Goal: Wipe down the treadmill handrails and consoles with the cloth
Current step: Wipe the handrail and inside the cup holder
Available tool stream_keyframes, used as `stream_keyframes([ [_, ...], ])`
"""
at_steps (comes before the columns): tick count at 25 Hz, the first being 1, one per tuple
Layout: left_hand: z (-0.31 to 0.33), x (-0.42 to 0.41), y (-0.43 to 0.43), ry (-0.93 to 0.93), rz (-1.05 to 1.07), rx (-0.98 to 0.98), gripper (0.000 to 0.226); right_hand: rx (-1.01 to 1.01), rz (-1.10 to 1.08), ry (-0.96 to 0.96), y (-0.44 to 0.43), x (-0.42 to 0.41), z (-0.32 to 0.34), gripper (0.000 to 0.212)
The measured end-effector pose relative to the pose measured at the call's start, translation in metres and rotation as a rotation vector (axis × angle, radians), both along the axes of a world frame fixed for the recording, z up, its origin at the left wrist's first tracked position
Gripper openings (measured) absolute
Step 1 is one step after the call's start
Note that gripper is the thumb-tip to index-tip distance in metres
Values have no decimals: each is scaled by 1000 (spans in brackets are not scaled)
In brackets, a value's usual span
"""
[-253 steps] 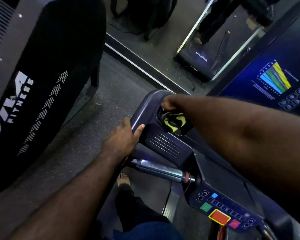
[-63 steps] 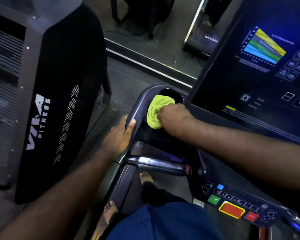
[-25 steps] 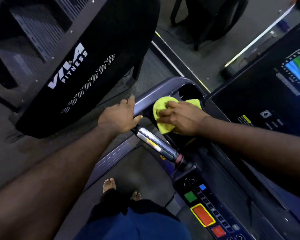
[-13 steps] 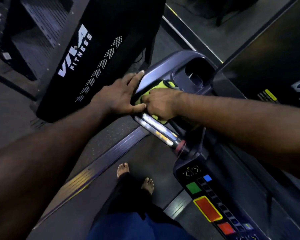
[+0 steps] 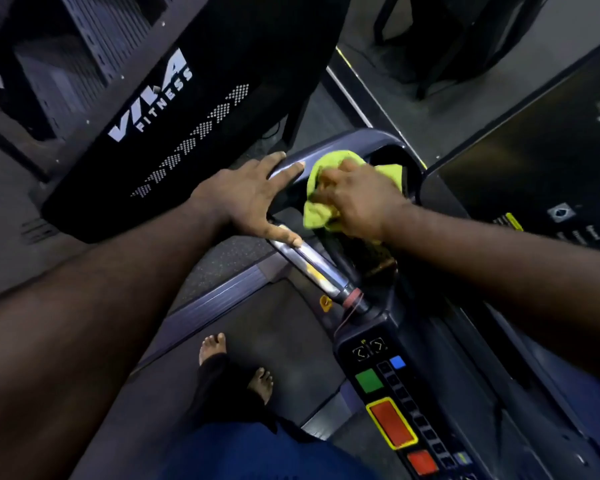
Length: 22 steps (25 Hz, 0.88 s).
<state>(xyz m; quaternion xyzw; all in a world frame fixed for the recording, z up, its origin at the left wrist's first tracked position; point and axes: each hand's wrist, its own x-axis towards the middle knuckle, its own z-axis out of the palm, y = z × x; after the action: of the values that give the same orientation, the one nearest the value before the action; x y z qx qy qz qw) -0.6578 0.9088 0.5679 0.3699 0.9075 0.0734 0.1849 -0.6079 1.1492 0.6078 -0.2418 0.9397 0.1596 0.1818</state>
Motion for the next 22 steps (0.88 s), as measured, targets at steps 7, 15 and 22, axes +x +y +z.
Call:
stream_keyframes([
  [7,-1,0,-3,29,-4,9,137,27,52,-181,-16,-5,4,49],
  [15,5,6,-8,68,-28,48,134,14,107,-392,2,49,5,48],
  [22,1,0,0,43,-27,34,137,6,74,48,-12,35,-10,66],
])
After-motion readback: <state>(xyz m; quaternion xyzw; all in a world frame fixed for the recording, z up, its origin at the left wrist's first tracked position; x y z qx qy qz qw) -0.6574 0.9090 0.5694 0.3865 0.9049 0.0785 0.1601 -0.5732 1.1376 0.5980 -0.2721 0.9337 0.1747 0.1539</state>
